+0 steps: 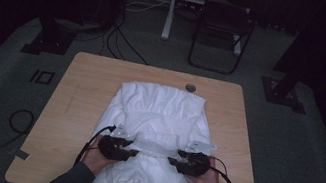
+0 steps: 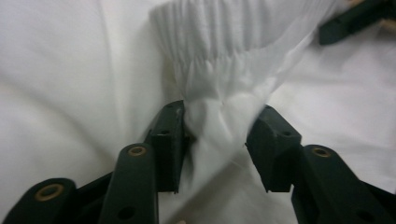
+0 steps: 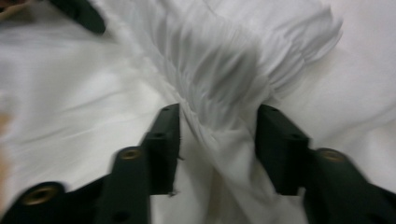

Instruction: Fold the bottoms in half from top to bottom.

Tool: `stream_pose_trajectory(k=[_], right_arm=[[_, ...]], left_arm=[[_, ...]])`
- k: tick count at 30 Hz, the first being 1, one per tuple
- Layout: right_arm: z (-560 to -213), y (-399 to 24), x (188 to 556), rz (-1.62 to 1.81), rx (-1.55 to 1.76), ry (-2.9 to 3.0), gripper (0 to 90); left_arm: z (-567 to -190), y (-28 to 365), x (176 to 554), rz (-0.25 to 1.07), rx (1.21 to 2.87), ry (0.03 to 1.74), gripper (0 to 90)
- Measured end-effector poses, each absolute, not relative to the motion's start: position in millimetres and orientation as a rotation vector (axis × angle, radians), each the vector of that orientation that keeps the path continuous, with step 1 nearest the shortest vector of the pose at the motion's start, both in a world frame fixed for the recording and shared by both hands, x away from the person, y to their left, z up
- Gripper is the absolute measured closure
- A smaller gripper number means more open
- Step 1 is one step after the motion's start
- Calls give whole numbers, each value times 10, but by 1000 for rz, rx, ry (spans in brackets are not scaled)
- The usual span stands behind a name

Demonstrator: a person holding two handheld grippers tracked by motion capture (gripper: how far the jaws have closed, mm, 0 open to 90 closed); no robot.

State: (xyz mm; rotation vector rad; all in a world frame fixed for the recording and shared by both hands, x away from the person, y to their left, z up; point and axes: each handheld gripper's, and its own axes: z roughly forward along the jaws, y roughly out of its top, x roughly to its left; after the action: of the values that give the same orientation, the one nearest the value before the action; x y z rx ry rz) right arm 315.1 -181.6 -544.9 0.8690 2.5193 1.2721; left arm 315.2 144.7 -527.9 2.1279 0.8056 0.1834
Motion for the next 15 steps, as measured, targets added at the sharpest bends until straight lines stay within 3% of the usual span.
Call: stream_pose_trajectory(k=[2, 4, 6, 7, 8, 9, 15], right_arm=[[-5347, -1924, 3090, 1325, 824, 2480, 441], [-5286, -1998, 3083, 1366, 830, 2441, 442], [-5254, -2042, 3095, 1395, 848, 2419, 457], [-5186, -2159, 3206, 1459, 945, 2365, 765], [-5188, -2159, 3267, 1426, 999, 2347, 847], [-5209, -2140, 3337, 1385, 1044, 2339, 895], [-5480, -1878, 3687, 1226, 1151, 2428, 896]], left_arm=[[-5155, 1576, 3148, 189, 2074, 802, 572], [-5120, 1618, 3158, 202, 2055, 810, 628], [-5050, 1726, 3261, 226, 2004, 860, 628], [-5051, 1728, 3309, 229, 1998, 877, 824], [-5065, 1704, 3358, 232, 2004, 886, 875], [-5092, 1657, 3404, 228, 2020, 895, 890], [-5380, 1354, 3627, 191, 2135, 920, 866]])
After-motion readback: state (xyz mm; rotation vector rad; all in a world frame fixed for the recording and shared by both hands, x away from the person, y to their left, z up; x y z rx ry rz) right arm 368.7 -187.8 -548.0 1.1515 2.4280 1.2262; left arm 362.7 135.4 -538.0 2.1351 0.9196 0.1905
